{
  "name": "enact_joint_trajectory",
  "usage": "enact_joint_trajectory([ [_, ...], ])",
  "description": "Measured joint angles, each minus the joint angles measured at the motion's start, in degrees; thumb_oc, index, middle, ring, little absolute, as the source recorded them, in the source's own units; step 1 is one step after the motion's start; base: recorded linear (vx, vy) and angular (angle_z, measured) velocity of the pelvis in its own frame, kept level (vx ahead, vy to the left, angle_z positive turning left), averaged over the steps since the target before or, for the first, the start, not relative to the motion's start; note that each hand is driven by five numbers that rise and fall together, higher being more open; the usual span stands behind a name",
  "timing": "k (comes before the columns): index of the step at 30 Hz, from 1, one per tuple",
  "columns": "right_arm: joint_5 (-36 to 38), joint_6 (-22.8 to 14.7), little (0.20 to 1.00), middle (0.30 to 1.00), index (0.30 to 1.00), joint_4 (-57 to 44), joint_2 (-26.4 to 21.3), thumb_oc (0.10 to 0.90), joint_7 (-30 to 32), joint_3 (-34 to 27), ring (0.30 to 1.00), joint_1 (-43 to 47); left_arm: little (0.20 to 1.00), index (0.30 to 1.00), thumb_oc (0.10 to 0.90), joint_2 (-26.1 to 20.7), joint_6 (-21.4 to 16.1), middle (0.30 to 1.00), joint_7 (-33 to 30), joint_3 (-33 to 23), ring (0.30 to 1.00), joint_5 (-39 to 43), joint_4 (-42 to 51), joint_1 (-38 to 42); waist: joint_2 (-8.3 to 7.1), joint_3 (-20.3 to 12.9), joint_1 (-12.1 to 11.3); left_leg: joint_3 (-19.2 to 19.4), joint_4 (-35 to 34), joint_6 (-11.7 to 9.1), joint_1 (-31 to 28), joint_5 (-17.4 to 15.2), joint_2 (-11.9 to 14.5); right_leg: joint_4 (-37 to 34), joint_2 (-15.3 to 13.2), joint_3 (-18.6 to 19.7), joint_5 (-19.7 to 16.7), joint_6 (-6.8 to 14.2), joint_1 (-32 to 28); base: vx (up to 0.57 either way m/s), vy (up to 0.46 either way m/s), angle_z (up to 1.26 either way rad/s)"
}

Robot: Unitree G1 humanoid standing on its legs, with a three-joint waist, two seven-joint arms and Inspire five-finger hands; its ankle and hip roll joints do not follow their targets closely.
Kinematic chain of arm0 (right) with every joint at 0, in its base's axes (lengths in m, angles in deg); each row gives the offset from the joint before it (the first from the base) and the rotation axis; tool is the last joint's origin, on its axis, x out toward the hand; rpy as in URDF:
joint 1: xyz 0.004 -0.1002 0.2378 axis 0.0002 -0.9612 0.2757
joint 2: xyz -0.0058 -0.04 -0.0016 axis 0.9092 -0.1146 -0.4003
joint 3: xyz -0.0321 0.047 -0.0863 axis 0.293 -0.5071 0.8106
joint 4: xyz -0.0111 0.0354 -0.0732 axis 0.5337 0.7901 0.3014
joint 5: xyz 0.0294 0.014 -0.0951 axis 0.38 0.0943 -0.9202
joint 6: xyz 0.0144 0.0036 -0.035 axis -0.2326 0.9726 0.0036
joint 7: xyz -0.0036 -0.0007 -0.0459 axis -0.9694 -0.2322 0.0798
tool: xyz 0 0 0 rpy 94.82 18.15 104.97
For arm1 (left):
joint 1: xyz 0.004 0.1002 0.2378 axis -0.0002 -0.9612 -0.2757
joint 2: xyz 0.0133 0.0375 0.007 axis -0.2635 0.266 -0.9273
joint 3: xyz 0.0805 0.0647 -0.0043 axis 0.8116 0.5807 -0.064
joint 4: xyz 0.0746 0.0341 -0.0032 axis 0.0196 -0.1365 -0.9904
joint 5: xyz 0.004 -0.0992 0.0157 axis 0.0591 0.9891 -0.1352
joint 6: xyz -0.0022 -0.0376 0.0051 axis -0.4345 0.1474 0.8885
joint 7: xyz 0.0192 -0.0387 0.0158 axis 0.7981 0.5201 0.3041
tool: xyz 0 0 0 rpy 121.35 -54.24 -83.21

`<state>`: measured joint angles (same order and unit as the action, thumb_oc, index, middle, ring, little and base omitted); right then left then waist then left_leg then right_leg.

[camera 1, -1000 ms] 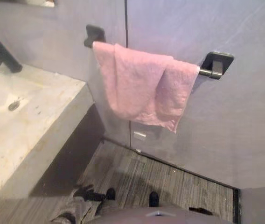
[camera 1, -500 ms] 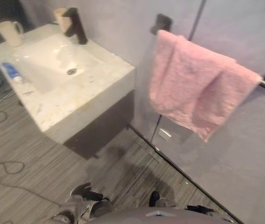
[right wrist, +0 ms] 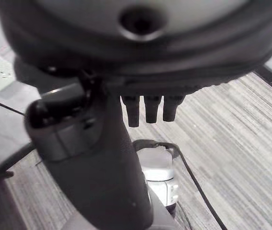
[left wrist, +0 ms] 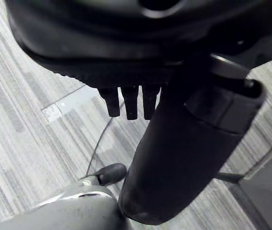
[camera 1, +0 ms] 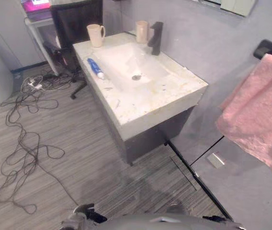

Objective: Organize the bathroom.

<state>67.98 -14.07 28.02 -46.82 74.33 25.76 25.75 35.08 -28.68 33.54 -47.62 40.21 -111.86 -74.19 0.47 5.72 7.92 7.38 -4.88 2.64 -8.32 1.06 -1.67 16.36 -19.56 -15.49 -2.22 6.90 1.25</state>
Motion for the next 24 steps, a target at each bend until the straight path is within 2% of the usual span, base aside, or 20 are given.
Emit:
enact_joint_trajectory([
  [2,-1.13,-0.01,0.900,0.900,0.900,-0.02,0.71,0.800,-0.03,0.21,0.900,0.65,0.900,0.900,0.800,-0.60,0.19,0.900,-0.04,-0.10,0.900,0.19,-0.80,-0.03,-0.18,0.11,0.12,-1.21,0.02,0.33,0.05,-0.09,0.31,-1.22,1.89,0.24,0.24,0.19,1.95,0.03,0.183,0.22],
  [3,-1.08,0.05,0.900,0.900,0.900,0.06,1.34,0.800,-0.09,0.26,0.900,0.97,0.900,0.900,0.800,-0.63,0.24,0.900,-0.26,-0.40,0.900,0.14,-0.97,0.13,1.10,0.79,0.43,-2.38,-0.03,0.22,-0.20,-0.05,2.47,-2.11,7.05,2.23,2.07,0.18,2.61,0.06,0.130,0.45],
  [4,-1.07,0.22,0.900,0.900,0.900,0.06,1.76,0.800,-0.16,0.37,0.900,0.92,0.900,0.900,0.800,-0.72,0.20,0.900,-0.46,-0.70,0.900,0.12,-0.93,0.23,1.44,0.90,0.71,-3.06,-0.04,-0.01,-0.16,-0.06,3.36,-2.98,9.52,2.44,2.11,0.17,2.67,0.07,0.147,0.55],
  [5,-1.12,0.75,0.900,0.900,0.900,0.05,2.96,0.800,-0.28,1.24,0.900,0.93,0.900,0.900,0.800,-0.87,0.18,0.900,-0.96,-1.33,0.900,0.08,-0.90,0.40,1.00,0.83,0.51,-3.89,-0.06,-0.74,-0.27,-0.44,3.81,-4.84,13.54,3.10,2.54,0.02,3.00,0.08,0.114,0.38],
  [6,-1.12,0.72,0.900,0.900,0.900,0.07,3.58,0.800,-0.38,1.65,0.900,0.91,0.900,0.900,0.800,-0.87,0.20,0.900,-1.17,-1.56,0.900,0.06,-0.90,0.40,0.72,0.73,0.38,-4.31,-0.14,-1.03,-0.33,-0.64,3.82,-5.67,14.83,3.21,2.96,-0.61,3.30,0.09,0.100,0.34],
  [7,-1.11,0.79,0.900,0.900,0.900,0.01,4.43,0.800,-0.64,2.01,0.900,0.84,0.900,0.900,0.800,-0.74,0.26,0.900,-1.28,-1.70,0.900,0.05,-0.79,0.39,0.08,0.45,0.36,-4.94,-0.27,-1.62,-0.47,-1.77,3.35,-7.54,17.66,2.76,3.11,-0.90,3.79,0.10,0.086,0.22],
  [8,-1.07,0.78,0.900,0.900,0.900,0.04,5.03,0.800,-0.67,2.02,0.900,0.79,0.900,0.900,0.800,-0.65,0.47,0.900,-1.35,-1.77,0.900,0.03,-0.69,0.34,-0.50,0.30,0.36,-5.27,-0.27,-1.10,-0.62,-2.15,2.73,-10.63,19.08,3.19,2.97,-1.24,3.39,0.09,0.055,0.26],
  [9,-1.00,0.75,0.900,0.900,0.900,0.04,5.32,0.800,-0.84,2.01,0.900,0.41,0.900,0.900,0.800,-0.74,0.77,0.900,-1.36,-1.77,0.900,0.01,-0.50,0.31,-1.24,-0.01,0.61,-5.70,-0.26,-1.16,-0.55,-2.23,1.92,-13.48,19.47,3.40,2.19,-1.14,2.38,0.08,0.034,0.53],
  [10,-0.98,0.68,0.900,0.900,0.900,0.05,5.56,0.800,-0.92,1.77,0.900,-0.06,0.900,0.900,0.800,-0.45,1.08,0.900,-1.63,-2.18,0.900,-0.24,0.02,0.37,-2.90,-0.46,1.72,-5.50,-0.20,-1.88,-0.79,-3.05,0.72,-17.29,18.82,3.63,-1.82,-5.83,0.14,0.08,0.025,0.69],
  [12,-0.96,0.80,0.900,0.900,0.900,0.11,4.56,0.800,-0.82,1.13,0.900,-0.44,0.900,0.900,0.800,0.90,1.09,0.900,-1.75,-2.30,0.900,-0.39,0.41,1.34,-1.61,-0.13,2.01,0.15,0.86,-2.47,-0.23,-3.51,2.59,-18.69,19.07,2.10,-2.19,-6.10,-0.85,0.08,0.023,0.52],
  [14,-1.02,1.09,0.900,0.900,0.900,0.01,3.31,0.800,-0.88,0.74,0.900,0.06,0.900,0.900,0.800,2.04,0.87,0.900,-1.96,-2.30,0.900,-0.46,1.43,1.36,-0.12,0.21,1.52,1.23,2.70,-3.80,-0.27,-3.77,3.36,-19.60,19.70,2.27,-2.29,-6.81,-1.89,0.06,0.013,0.04],
  [15,-1.03,0.99,0.900,0.900,0.900,0.00,3.28,0.800,-0.98,0.44,0.900,0.41,0.900,0.900,0.800,2.03,0.80,0.900,-2.02,-2.31,0.900,-0.58,1.37,1.54,-0.61,0.83,1.60,1.52,5.52,-4.54,0.48,-4.93,3.35,-19.57,19.48,2.56,-2.18,-7.22,-2.62,0.05,0.034,0.01],
  [17,-1.00,1.11,0.900,0.900,0.900,-2.32,3.65,0.800,-1.29,-0.27,0.900,1.35,0.900,0.900,0.800,1.71,-0.12,0.900,-2.22,-3.49,0.900,-0.65,0.87,2.18,-2.69,1.60,1.40,1.32,18.08,-8.05,5.31,-7.21,3.08,-19.75,18.43,3.76,-0.22,-6.74,-3.92,0.05,0.071,0.11],
  [18,-1.02,1.11,0.900,0.900,0.900,-1.81,3.78,0.800,-1.33,-0.23,0.900,1.20,0.900,0.900,0.800,1.54,-0.25,0.900,-2.31,-3.47,0.900,-0.64,0.94,3.42,-3.45,2.16,1.61,1.21,22.22,-8.56,7.66,-7.40,3.13,-19.87,17.97,3.97,-0.22,-7.23,-4.23,0.02,0.059,0.07],
  [19,-1.05,1.21,0.900,0.900,0.900,-1.97,3.78,0.800,-1.48,-0.19,0.900,2.21,0.900,0.900,0.800,1.54,-0.52,0.900,-2.54,-4.29,0.900,-0.20,0.87,4.50,-4.44,3.07,0.58,1.27,30.29,-10.45,11.55,-6.27,3.06,-19.79,17.03,5.01,0.29,-8.15,-4.60,0.02,0.037,0.01],
  [21,-1.05,1.21,0.900,0.900,0.900,-1.97,3.78,0.800,-1.48,-0.19,0.900,2.21,0.900,0.900,0.800,1.54,-0.52,0.900,-2.54,-4.29,0.900,-0.20,0.87,4.50,-4.44,3.07,0.58,1.27,30.29,-10.45,11.55,-6.27,3.06,-19.79,17.03,5.01,0.29,-8.15,-4.60,0.10,0.180,0.06],
  [22,-1.11,1.15,0.900,0.900,0.900,-1.16,2.00,0.800,-1.65,-0.19,0.900,2.58,0.900,0.900,0.800,1.67,-1.12,0.900,-2.65,-3.77,0.900,-0.42,2.51,6.42,-3.14,4.71,0.46,2.39,36.32,-10.02,16.21,-6.37,5.93,-20.34,17.34,4.11,0.50,-9.64,-6.95,0.32,0.551,0.08],
  [23,-1.11,1.01,0.900,0.900,0.900,-1.21,1.95,0.800,-1.69,-0.64,0.900,2.68,0.900,0.900,0.800,1.58,-0.96,0.900,-2.76,-3.45,0.900,-0.44,2.57,6.48,-2.91,4.82,1.28,2.42,35.69,-8.90,16.71,-6.61,7.27,-20.56,17.00,4.27,0.80,-9.56,-7.57,0.35,0.600,0.00],
  [24,-1.07,1.04,0.900,0.900,0.900,-0.71,2.44,0.800,-1.75,-0.70,0.900,2.55,0.900,0.900,0.800,1.28,-1.15,0.900,-2.81,-3.54,0.900,-0.47,2.54,5.93,-3.11,4.81,1.34,3.04,32.55,-6.90,15.87,-7.29,8.46,-20.53,17.06,4.43,0.97,-9.48,-7.62,0.22,0.372,-0.24],
])
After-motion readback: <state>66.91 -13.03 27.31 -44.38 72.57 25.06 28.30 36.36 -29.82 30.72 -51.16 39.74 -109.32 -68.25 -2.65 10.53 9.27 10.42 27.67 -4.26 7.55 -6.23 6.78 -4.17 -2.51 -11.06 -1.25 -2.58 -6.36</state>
